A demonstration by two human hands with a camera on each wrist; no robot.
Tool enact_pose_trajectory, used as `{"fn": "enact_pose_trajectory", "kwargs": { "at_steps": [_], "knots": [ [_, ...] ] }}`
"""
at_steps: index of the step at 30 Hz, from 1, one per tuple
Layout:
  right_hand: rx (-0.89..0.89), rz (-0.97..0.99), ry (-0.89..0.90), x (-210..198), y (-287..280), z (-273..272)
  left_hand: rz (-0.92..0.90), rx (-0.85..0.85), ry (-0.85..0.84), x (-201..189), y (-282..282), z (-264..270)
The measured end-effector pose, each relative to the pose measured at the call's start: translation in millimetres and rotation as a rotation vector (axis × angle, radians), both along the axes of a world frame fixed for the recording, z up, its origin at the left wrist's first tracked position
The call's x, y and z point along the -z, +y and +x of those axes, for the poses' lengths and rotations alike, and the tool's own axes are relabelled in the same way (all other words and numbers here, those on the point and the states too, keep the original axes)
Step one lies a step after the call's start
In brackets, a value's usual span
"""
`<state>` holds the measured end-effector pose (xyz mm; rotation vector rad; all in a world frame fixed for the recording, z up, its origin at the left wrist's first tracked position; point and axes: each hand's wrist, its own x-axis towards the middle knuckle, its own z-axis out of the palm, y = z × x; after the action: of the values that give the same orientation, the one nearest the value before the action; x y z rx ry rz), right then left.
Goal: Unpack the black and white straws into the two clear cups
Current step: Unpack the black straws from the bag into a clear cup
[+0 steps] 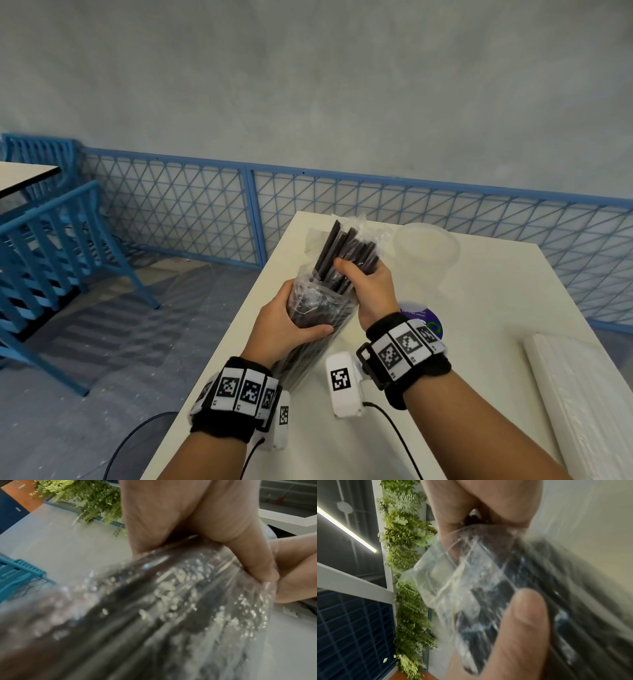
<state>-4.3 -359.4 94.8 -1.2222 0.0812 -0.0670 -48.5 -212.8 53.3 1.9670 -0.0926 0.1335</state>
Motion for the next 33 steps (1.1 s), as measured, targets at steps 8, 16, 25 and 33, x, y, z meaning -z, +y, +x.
{"fn": "enact_pose_trajectory", "kwargs": {
  "at_steps": [8, 16, 25, 33],
  "knots": [
    [-0.036, 0.017, -0.064, 1, -6, 5, -0.033, -0.001, 0.01, 2, 0, 0],
    [0.005, -0.029, -0.037, 6, -1, 3, -0.024, 0.005, 0.032, 0, 4, 2],
    [-0.108, -0.015, -0.102, -2, 0, 11, -0.094, -0.012, 0.049, 3, 9, 1],
    [-0.056, -0.016, -0.053, 3, 3, 5, -0.092, -0.002, 0.08, 0, 9, 3]
  ]
}}
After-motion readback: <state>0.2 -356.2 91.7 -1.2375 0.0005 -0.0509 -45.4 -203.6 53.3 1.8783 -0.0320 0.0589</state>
